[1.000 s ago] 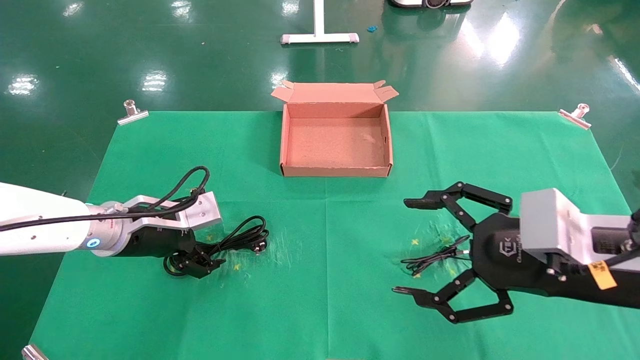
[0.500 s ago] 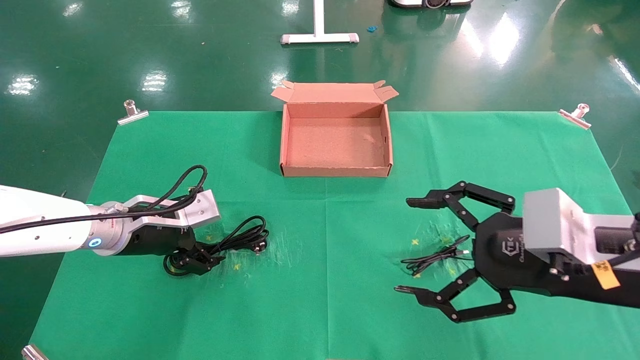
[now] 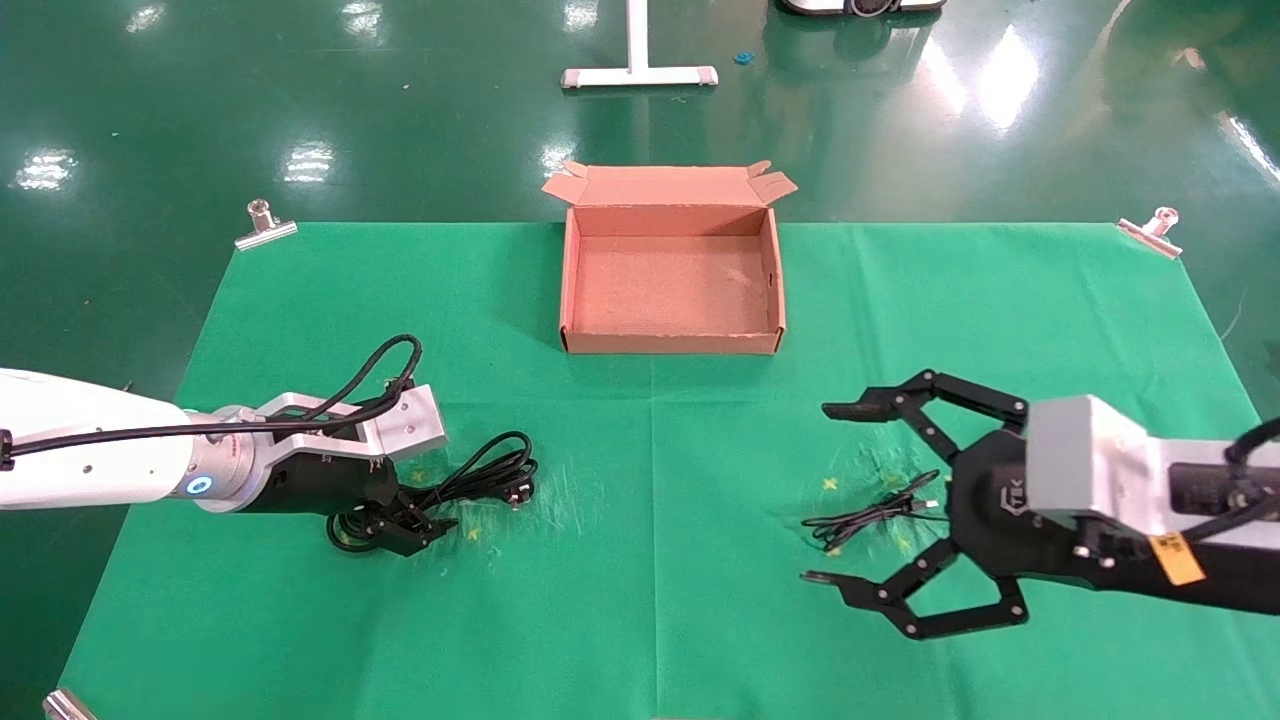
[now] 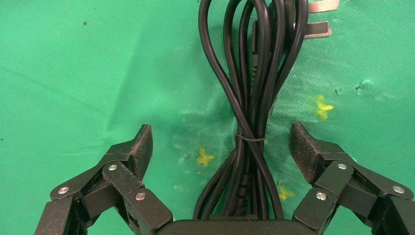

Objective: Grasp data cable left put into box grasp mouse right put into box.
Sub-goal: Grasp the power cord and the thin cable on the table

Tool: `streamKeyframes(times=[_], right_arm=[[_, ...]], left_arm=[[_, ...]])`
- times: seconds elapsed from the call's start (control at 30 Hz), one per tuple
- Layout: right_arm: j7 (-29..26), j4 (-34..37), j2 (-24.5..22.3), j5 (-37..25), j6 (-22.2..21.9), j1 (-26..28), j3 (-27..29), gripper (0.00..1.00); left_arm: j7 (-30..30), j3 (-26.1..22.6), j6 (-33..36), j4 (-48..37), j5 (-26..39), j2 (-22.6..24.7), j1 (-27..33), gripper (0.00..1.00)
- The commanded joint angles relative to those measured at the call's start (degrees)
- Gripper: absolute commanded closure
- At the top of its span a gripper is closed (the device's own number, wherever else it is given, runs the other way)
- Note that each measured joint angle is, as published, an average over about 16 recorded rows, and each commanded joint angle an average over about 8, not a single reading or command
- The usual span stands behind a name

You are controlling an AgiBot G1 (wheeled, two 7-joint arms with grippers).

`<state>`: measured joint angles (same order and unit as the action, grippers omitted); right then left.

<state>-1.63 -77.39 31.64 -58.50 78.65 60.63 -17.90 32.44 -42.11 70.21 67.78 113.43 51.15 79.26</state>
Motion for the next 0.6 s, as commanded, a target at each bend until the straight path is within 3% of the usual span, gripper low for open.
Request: streamKeyframes(times=[0.03,0.6], right_arm=[[0.1,0.0,0.1,-0.5,-0.1,0.0,-0.2,0.00],[-0.4,0.0,0.3,-0.3,0.3,0.4,-0.4,0.00]], left_arm=[[-0.1,0.0,0.0,-0.2,-0.1,0.0,0.0,0.00],[0.9,0.4,0.2,0.4,-0.4,-0.4,0.3,0.00]])
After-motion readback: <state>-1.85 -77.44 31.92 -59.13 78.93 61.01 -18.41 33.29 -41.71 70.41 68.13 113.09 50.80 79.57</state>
